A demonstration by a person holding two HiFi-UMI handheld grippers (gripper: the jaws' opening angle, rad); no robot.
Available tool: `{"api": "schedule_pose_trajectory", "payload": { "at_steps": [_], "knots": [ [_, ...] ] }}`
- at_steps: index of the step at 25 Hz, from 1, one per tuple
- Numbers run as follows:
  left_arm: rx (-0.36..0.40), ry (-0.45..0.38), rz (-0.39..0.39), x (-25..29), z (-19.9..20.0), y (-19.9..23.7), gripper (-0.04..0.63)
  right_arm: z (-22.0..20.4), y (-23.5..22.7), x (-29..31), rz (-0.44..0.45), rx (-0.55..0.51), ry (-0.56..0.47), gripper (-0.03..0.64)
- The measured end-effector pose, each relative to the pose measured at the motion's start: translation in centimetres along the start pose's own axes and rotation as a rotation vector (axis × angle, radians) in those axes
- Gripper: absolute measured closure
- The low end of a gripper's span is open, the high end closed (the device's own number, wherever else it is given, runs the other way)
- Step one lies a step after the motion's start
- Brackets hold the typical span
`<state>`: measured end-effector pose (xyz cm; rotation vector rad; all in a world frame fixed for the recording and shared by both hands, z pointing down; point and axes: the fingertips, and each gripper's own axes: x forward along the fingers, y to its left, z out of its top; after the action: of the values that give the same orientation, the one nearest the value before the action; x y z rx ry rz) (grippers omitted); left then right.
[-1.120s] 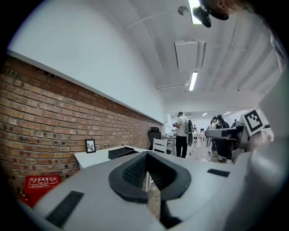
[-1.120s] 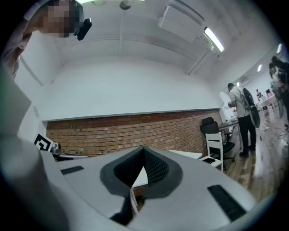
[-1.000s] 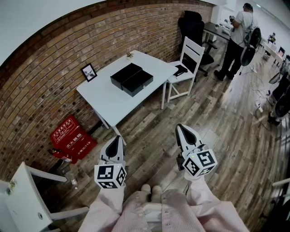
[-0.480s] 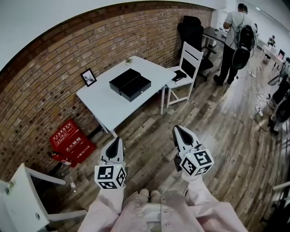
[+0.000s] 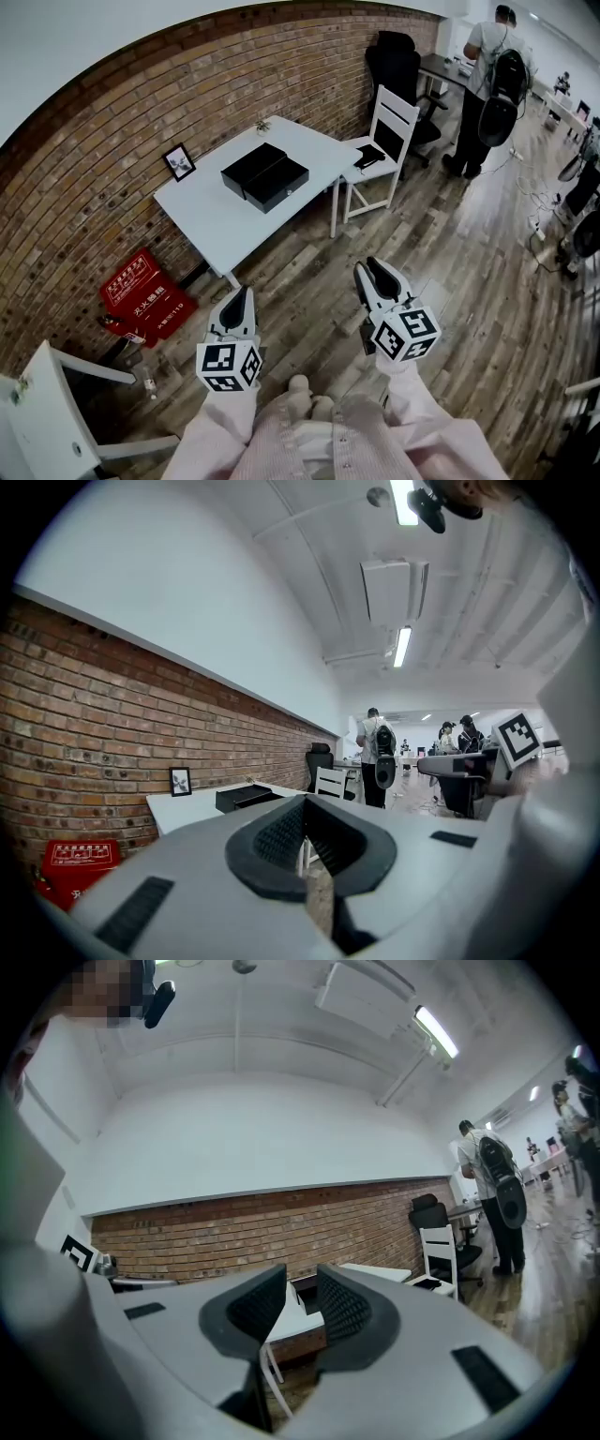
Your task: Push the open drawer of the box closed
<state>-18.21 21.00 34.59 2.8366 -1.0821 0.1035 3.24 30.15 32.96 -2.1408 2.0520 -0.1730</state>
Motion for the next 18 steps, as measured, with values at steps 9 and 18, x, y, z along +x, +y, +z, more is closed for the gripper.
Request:
{"api": "schedule_pose_trajectory", "payload": {
  "at_steps": [9, 18],
  "knots": [
    [-0.007, 0.02, 0.015, 1.5, -0.5, 1.0, 0.601, -0.8, -1.2, 1.7, -0.007, 0.017, 0.017, 0.488],
    [-0.03, 0.044, 0.016, 5.6, -1.6, 2.6, 0.6, -2.0, -3.9, 5.3, -0.035, 0.034, 0.051, 0.488]
  ]
}}
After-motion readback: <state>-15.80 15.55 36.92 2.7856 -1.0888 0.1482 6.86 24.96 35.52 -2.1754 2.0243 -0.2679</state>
